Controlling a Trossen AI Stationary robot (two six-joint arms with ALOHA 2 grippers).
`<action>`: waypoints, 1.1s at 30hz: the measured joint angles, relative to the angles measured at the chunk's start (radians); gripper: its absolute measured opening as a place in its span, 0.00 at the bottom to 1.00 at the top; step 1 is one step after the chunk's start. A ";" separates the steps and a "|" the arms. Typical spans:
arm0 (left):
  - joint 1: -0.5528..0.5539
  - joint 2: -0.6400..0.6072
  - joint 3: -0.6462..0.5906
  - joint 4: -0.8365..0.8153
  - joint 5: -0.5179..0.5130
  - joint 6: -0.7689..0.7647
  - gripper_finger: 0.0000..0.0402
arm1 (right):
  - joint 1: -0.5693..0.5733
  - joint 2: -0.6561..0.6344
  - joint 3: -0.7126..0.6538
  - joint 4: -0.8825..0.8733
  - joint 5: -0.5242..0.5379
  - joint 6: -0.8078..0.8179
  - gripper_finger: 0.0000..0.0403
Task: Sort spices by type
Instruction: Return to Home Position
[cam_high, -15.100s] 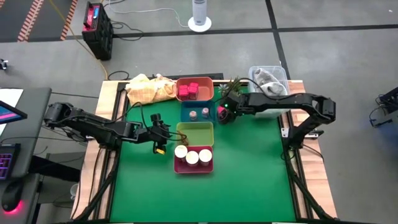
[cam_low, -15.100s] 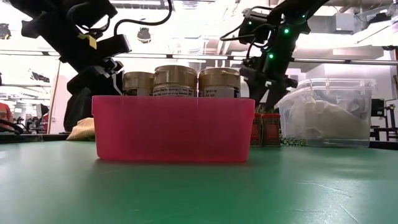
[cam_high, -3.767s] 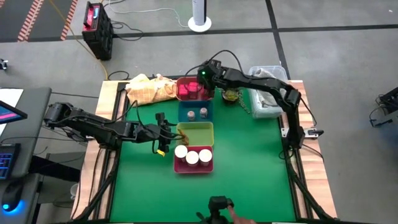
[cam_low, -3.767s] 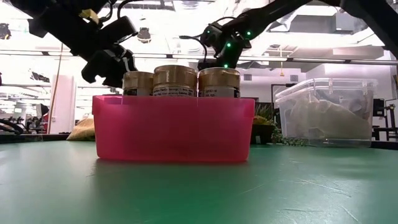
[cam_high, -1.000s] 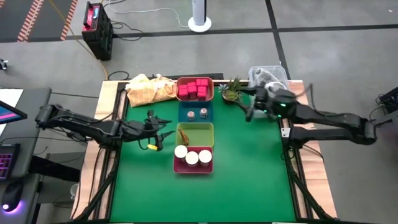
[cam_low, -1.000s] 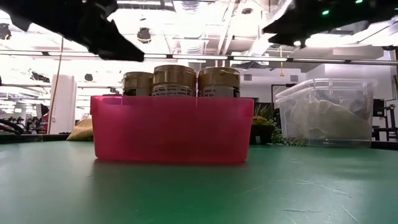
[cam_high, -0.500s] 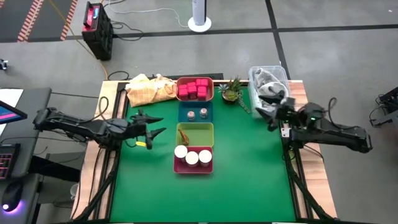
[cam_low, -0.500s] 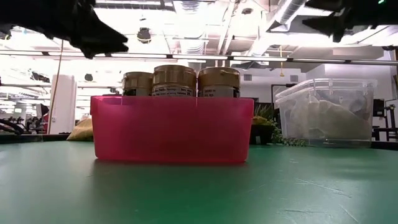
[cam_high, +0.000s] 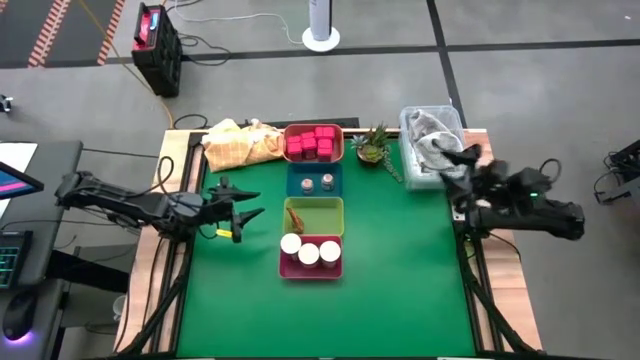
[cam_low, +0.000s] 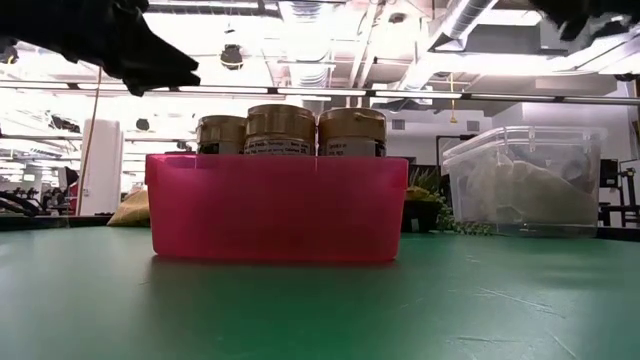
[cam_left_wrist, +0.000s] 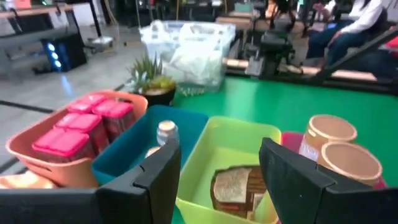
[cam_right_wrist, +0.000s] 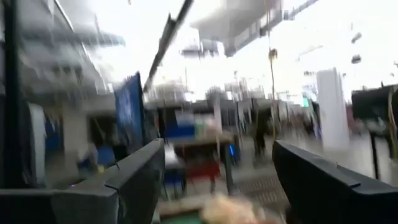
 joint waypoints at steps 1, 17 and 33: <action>0.000 -0.006 0.000 -0.007 -0.004 -0.002 0.51 | 0.012 -0.016 0.005 -0.001 0.000 -0.012 0.80; -0.049 -0.172 -0.182 0.084 -0.008 -0.057 0.51 | 0.237 -0.021 0.071 -0.072 -0.107 -0.226 0.80; -0.049 -0.478 -0.271 -0.105 0.116 -0.049 0.51 | 0.263 -0.034 -0.149 -0.140 -0.105 -0.138 0.80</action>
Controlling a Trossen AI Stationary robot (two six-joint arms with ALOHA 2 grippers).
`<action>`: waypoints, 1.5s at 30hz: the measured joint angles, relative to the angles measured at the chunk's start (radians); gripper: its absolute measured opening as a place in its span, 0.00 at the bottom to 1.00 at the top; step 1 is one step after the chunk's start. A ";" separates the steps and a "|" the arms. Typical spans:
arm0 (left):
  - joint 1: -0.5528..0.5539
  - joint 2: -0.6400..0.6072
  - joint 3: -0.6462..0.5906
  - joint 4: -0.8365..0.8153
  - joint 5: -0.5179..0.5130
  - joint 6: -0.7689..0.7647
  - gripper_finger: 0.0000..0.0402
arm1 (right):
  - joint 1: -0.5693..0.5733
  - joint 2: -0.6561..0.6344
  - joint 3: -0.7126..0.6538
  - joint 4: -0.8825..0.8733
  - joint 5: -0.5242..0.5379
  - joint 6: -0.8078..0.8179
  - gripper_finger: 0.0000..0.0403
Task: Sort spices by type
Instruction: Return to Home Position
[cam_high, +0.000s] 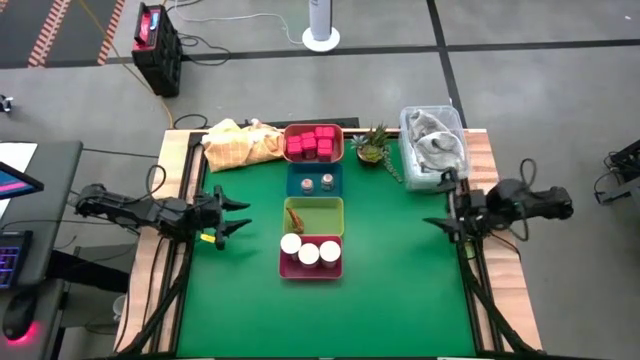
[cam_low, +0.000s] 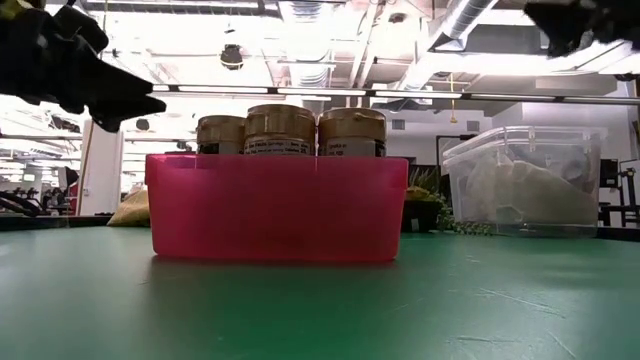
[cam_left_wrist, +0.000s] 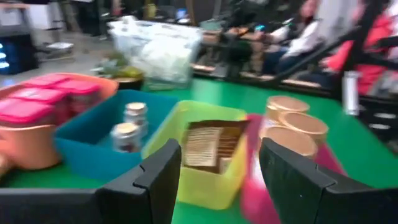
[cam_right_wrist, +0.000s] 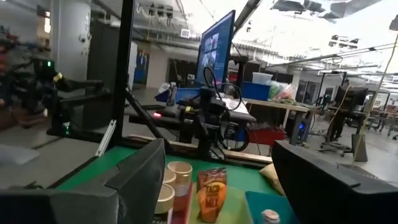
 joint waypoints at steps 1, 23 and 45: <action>0.000 -0.007 -0.014 0.030 0.013 -0.004 0.51 | 0.000 0.000 -0.035 0.033 0.000 0.006 0.80; 0.000 -0.023 -0.009 0.058 -0.009 0.078 0.51 | 0.002 -0.002 -0.197 0.204 0.002 0.070 0.80; 0.001 -0.021 -0.002 -0.063 -0.045 0.393 0.51 | 0.001 0.010 -0.219 0.049 0.000 -0.104 0.80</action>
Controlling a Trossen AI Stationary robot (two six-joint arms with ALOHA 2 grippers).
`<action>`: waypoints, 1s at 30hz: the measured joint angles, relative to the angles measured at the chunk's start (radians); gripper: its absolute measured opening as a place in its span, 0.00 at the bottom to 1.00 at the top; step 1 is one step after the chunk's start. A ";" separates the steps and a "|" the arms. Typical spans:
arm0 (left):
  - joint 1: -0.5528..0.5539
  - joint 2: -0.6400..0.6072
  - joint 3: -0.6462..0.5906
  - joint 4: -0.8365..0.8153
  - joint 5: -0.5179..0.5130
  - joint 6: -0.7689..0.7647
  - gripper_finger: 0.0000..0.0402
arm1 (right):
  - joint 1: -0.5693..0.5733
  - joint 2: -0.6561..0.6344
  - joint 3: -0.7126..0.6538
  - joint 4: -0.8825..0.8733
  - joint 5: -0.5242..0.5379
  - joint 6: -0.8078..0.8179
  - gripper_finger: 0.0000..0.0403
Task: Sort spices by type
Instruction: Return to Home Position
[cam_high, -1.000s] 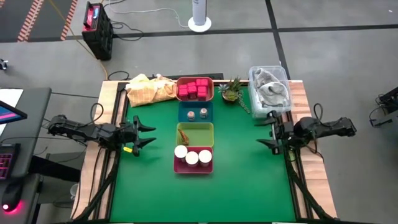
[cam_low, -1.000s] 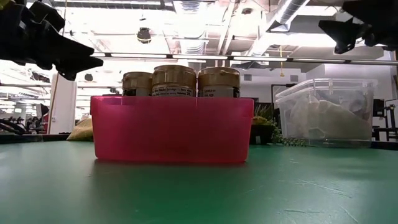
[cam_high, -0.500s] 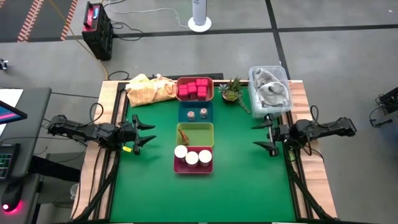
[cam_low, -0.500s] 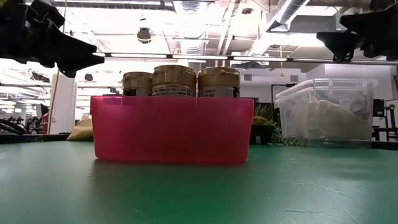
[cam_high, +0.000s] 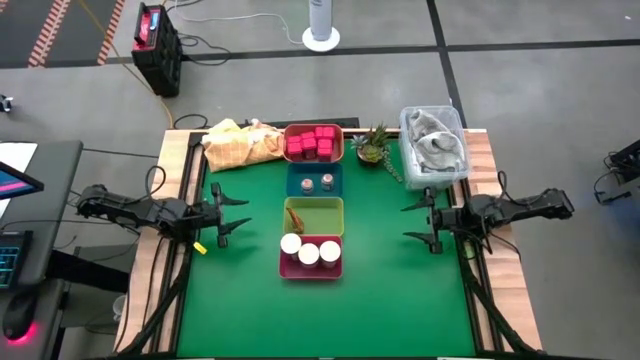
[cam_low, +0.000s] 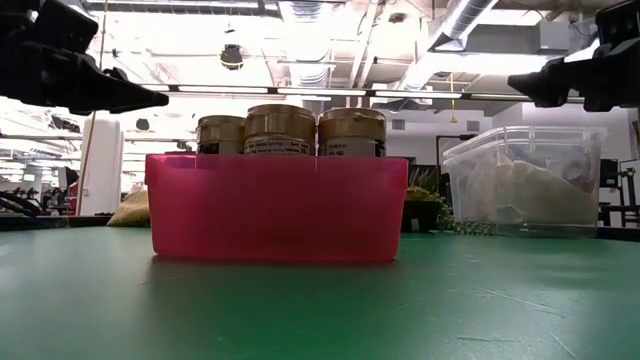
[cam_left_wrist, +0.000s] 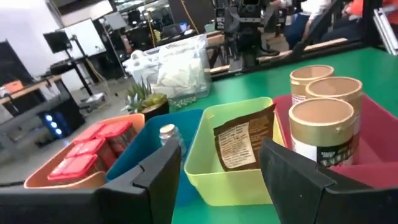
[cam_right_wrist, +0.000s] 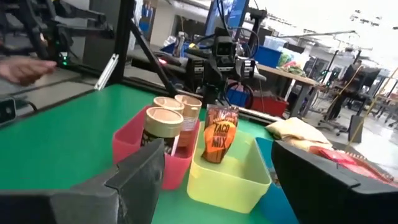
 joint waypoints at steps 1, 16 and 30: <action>0.000 0.000 0.000 0.000 0.000 0.004 0.51 | 0.000 -0.001 0.000 0.000 0.000 0.000 0.80; 0.000 0.000 -0.003 -0.006 0.002 -0.034 0.51 | 0.000 0.000 -0.001 -0.004 0.000 -0.001 0.80; 0.000 0.000 -0.005 -0.008 0.002 -0.027 0.51 | 0.000 0.000 -0.002 -0.007 0.000 -0.002 0.80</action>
